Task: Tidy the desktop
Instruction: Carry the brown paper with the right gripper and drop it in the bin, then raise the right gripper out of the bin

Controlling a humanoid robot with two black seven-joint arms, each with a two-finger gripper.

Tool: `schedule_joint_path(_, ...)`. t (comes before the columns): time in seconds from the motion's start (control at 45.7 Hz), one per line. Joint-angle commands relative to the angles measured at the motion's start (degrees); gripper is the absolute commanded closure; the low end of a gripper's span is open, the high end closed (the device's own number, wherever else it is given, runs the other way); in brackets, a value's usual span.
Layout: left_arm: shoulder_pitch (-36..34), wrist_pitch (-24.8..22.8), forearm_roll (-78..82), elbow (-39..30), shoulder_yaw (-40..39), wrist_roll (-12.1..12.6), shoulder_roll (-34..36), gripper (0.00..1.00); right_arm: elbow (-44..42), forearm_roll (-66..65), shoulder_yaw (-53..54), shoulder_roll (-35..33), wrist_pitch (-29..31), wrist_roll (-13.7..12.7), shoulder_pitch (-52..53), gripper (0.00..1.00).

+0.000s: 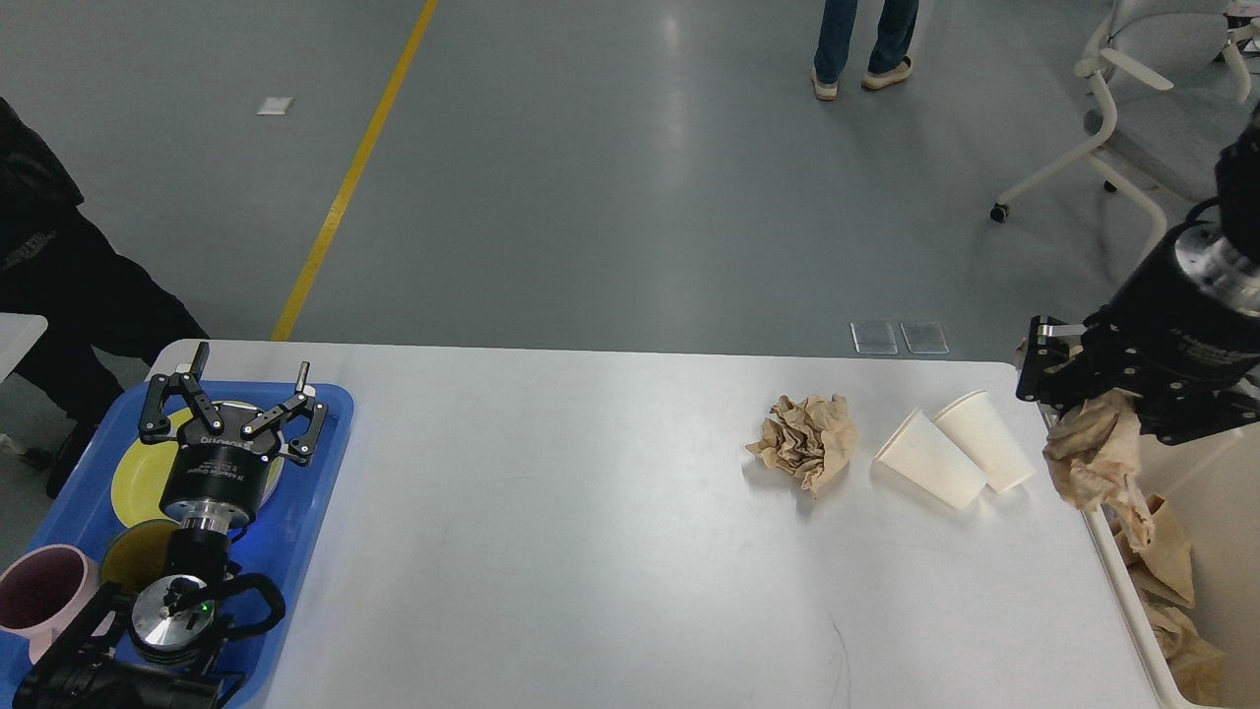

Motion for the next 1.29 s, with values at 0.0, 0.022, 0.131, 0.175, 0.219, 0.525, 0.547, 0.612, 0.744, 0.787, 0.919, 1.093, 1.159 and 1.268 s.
schedule_joint_path(0.0,0.0,0.0,0.0,0.0,0.0,-0.1,0.0,0.04,-0.6,-0.3,-4.0,-2.9,-6.3,-0.1,-1.6,1.0)
schedule_joint_path(0.022,0.0,0.0,0.0,0.0,0.0,0.0,0.0,0.04,-0.7,-0.6,-4.5,-3.7,-7.8,-0.2,-2.2,1.0)
schedule_joint_path(0.131,0.0,0.0,0.0,0.0,0.0,-0.1,0.0,0.04,-2.7,-3.7,-6.0,-10.8,-14.6,-0.5,-6.2,1.0)
schedule_joint_path(0.175,0.0,0.1,0.0,0.0,0.0,-0.1,0.0,0.04,-4.4,-5.1,-6.0,-15.1,-16.6,-0.7,-8.3,1.0)
schedule_joint_path(0.219,0.0,0.0,0.0,0.0,0.0,-0.1,0.0,0.04,-7.1,-6.6,-5.7,-19.5,-18.0,-0.7,-11.5,1.0)
schedule_joint_path(0.525,0.0,0.0,0.0,0.0,0.0,-0.1,0.1,0.04,-32.4,-7.4,12.7,-29.6,-28.2,-0.5,-47.9,1.0)
schedule_joint_path(0.547,0.0,0.1,0.0,0.0,0.0,-0.1,0.1,0.04,-33.7,-7.5,14.3,-29.8,-28.4,-0.5,-50.2,1.0)
schedule_joint_path(0.612,0.0,0.0,0.0,0.0,0.0,-0.1,0.1,0.04,-38.3,-7.6,18.3,-29.4,-29.2,-0.5,-56.1,1.0)
schedule_joint_path(0.744,0.0,0.0,0.0,0.0,0.0,-0.1,0.0,0.04,-50.6,-7.3,24.4,-26.3,-30.3,-0.3,-69.7,1.0)
schedule_joint_path(0.787,0.0,0.1,0.0,0.0,0.0,-0.1,0.0,0.04,-54.7,-7.3,27.0,-23.2,-31.6,-0.3,-74.7,1.0)
schedule_joint_path(0.919,0.0,0.0,0.0,0.0,0.0,-0.1,0.1,0.04,-71.7,-7.2,34.0,-16.4,-33.2,-0.3,-90.5,1.0)
schedule_joint_path(1.093,0.0,0.0,0.0,0.0,0.0,-0.1,0.0,0.04,-91.8,-7.2,38.1,-5.6,-33.6,-0.5,-105.1,1.0)
schedule_joint_path(1.159,0.0,0.0,0.0,0.0,0.0,-0.1,0.0,0.04,-93.2,-7.2,38.1,-4.5,-35.0,-0.5,-106.7,1.0)
schedule_joint_path(1.268,0.0,0.1,0.0,0.0,0.0,-0.1,0.1,0.04,-93.1,-7.2,38.3,-4.2,-36.8,-0.6,-107.1,1.0)
